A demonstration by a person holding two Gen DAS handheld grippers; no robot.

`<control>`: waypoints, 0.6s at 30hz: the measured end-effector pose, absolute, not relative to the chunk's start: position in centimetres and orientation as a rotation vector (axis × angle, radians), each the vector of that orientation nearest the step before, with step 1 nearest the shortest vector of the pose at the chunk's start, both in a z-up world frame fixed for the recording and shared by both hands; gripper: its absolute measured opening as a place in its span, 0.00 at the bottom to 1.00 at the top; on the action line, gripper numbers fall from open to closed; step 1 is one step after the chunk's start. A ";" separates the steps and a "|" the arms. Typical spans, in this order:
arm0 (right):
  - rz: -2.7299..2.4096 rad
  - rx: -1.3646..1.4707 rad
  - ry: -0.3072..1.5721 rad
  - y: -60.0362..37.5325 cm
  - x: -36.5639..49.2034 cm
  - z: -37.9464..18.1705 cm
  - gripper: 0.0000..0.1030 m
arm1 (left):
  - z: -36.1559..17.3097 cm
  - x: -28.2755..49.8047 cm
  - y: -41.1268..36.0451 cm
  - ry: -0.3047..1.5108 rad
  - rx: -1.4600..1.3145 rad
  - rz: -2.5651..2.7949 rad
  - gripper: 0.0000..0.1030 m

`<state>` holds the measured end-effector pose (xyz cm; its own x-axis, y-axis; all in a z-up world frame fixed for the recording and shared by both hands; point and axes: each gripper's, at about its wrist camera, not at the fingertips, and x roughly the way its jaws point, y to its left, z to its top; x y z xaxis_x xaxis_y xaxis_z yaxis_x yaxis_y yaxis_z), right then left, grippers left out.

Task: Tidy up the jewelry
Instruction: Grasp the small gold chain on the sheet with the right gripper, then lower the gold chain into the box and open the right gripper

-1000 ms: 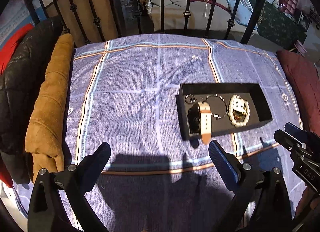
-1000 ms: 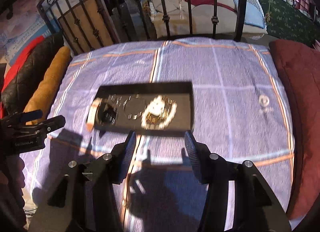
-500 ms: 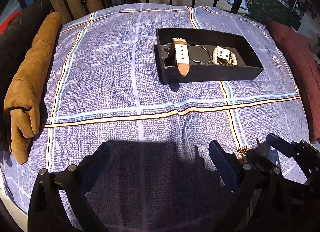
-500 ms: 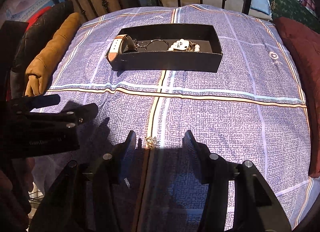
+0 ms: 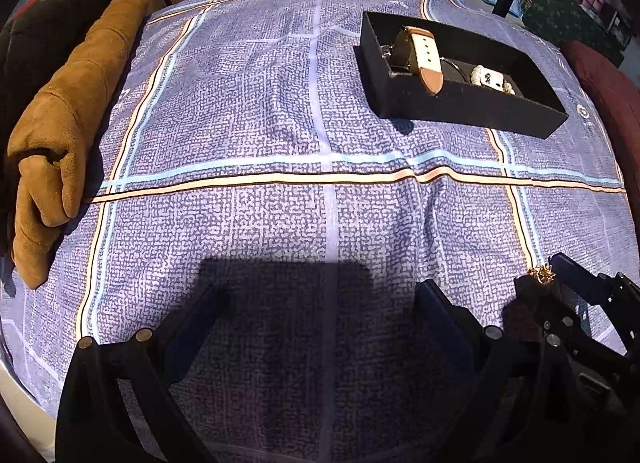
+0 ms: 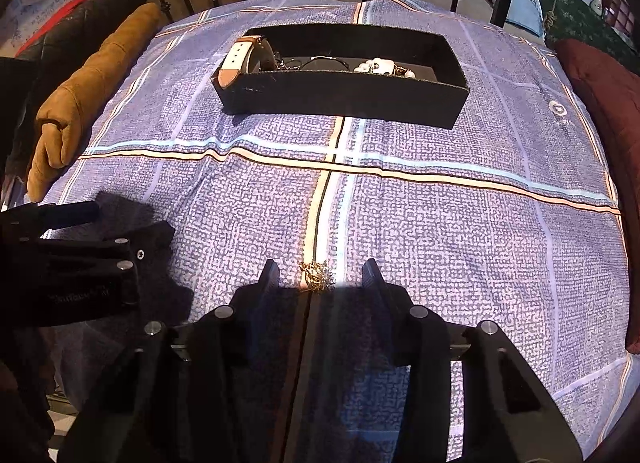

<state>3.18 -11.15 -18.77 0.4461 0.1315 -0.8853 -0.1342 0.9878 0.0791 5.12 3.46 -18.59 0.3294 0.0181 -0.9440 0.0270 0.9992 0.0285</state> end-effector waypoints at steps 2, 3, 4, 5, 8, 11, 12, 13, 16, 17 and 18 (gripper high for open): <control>0.171 -0.017 1.089 -10.9 3.0 -18.8 0.22 | -18.9 4.9 3.2 1.223 0.066 -0.004 0.94; 0.174 -0.022 1.086 -10.8 2.9 -18.7 0.18 | -19.0 4.8 3.1 1.220 0.067 -0.004 0.94; 0.181 -0.023 1.087 -10.7 2.9 -18.7 0.17 | -19.0 4.8 3.3 1.224 0.058 -0.004 0.94; 0.181 -0.012 1.081 -10.9 2.8 -18.4 0.17 | -19.0 4.9 3.4 1.231 0.045 -0.007 0.92; 0.172 0.025 1.074 -11.4 2.7 -17.9 0.17 | -18.2 4.9 3.5 1.222 0.040 -0.018 0.65; 0.160 0.044 1.057 -11.7 2.7 -16.9 0.17 | -17.2 5.1 3.0 1.232 0.026 -0.050 0.29; 0.160 0.048 1.053 -11.7 2.7 -16.5 0.17 | -17.0 5.3 2.8 1.242 0.012 -0.066 0.16; 0.157 0.050 1.046 -11.8 2.8 -16.1 0.17 | -16.8 5.4 2.7 1.252 -0.012 -0.083 0.11; 0.152 0.068 1.030 -12.0 3.2 -14.9 0.17 | -15.7 5.7 1.8 1.242 -0.021 -0.087 0.08; 0.148 0.074 1.023 -12.2 3.4 -14.5 0.17 | -15.2 5.9 1.6 1.236 -0.018 -0.089 0.08; 0.149 0.081 1.015 -12.3 3.6 -14.0 0.17 | -14.7 6.0 1.3 1.227 -0.013 -0.089 0.08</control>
<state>3.63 -12.30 -13.98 0.5184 0.1621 -0.8396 -0.0865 0.9868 0.1371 6.02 1.26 -14.73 0.3342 -0.0750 -0.9395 0.0613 0.9964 -0.0577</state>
